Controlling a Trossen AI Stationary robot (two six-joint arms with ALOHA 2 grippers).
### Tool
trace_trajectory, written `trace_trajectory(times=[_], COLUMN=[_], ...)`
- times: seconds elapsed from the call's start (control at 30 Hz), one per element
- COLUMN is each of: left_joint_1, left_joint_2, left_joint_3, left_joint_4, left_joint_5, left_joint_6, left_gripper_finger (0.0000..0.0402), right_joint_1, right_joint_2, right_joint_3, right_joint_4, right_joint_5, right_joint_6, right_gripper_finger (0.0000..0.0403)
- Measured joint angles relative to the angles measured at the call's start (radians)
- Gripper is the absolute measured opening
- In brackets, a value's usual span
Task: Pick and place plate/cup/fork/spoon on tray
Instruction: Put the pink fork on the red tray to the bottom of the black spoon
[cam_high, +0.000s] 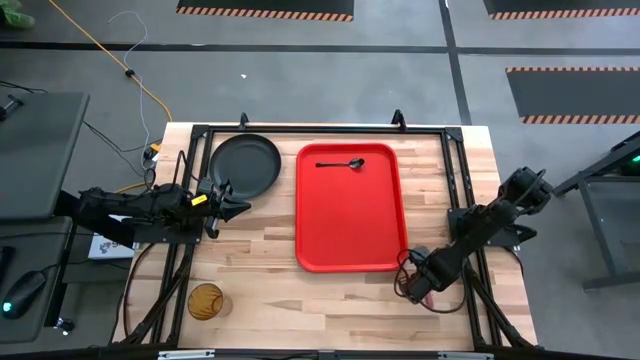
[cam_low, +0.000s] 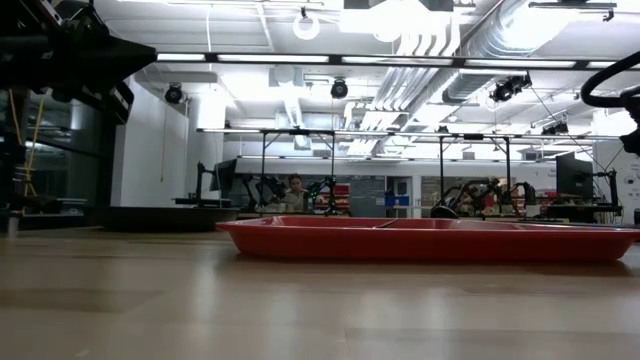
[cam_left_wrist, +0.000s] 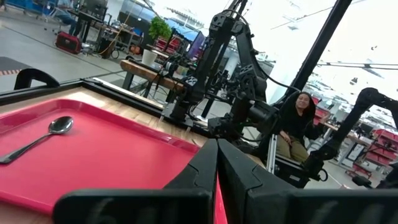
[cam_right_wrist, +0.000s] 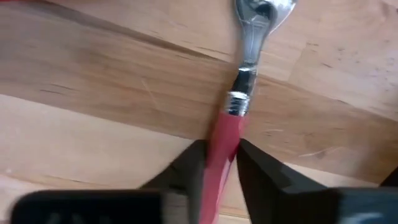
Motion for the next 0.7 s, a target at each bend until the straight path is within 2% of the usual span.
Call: trace_trajectory(times=[0.03, 0.1, 0.23, 0.3, 0.47, 0.53, 0.7], left_joint_1=[0.0, 0.0, 0.0, 0.0, 0.0, 0.0, 0.0], left_joint_2=[0.0, 0.0, 0.0, 0.0, 0.0, 0.0, 0.0], left_joint_3=[0.0, 0.0, 0.0, 0.0, 0.0, 0.0, 0.0], left_joint_4=[0.0, 0.0, 0.0, 0.0, 0.0, 0.0, 0.0], left_joint_5=[0.0, 0.0, 0.0, 0.0, 0.0, 0.0, 0.0], left_joint_6=[0.0, 0.0, 0.0, 0.0, 0.0, 0.0, 0.0], left_gripper_finger=[0.0003, 0.0003, 0.0003, 0.0003, 0.0003, 0.0003, 0.0003], right_joint_1=[0.002, 0.01, 0.033, 0.048, 0.071, 0.073, 0.051], right_joint_2=[-0.003, -0.009, -0.041, -0.079, -0.209, -0.263, -0.364], right_joint_3=[0.0, 0.0, -0.007, -0.007, -0.003, 0.02, 0.092], right_joint_4=[-0.003, -0.013, -0.074, -0.089, -0.097, -0.092, 0.036], right_joint_5=[-0.005, -0.017, -0.132, -0.177, -0.179, -0.097, 0.374], right_joint_6=[-0.013, -0.044, -0.096, -0.106, -0.072, -0.061, -0.115], right_gripper_finger=[0.0037, 0.0019, 0.0028, 0.0018, 0.0016, 0.0016, 0.0016])
